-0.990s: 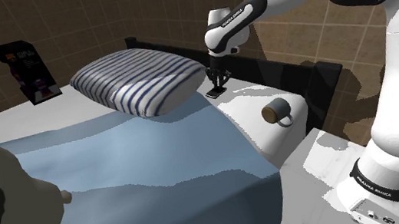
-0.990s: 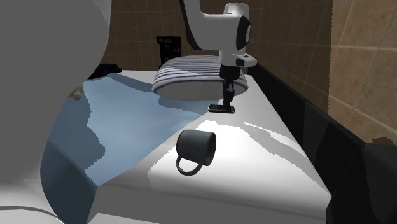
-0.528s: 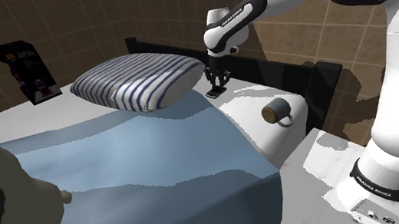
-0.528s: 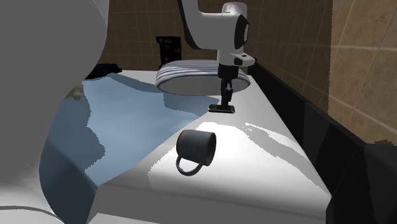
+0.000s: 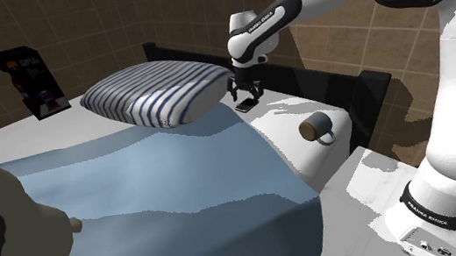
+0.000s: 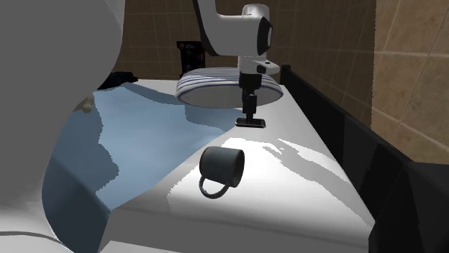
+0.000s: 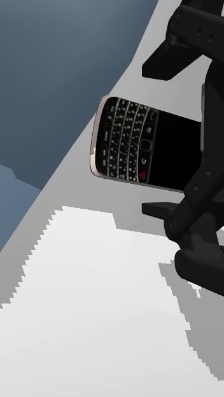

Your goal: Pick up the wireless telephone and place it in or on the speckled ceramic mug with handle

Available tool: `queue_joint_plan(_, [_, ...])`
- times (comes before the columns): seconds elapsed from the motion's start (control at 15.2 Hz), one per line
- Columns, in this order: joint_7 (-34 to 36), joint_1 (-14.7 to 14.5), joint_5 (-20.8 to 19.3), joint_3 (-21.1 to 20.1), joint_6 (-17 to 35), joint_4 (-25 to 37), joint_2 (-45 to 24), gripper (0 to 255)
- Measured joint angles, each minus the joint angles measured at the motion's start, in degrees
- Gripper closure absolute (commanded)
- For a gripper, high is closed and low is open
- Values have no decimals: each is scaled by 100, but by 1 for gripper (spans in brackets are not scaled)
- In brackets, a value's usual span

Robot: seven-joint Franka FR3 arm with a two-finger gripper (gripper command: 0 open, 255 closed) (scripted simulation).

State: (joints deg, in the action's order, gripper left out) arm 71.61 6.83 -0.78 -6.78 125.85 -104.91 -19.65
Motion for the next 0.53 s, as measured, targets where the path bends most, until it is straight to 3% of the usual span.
queue_joint_plan(0.53, [9,-9,-19,7,226,-89,-139,0])
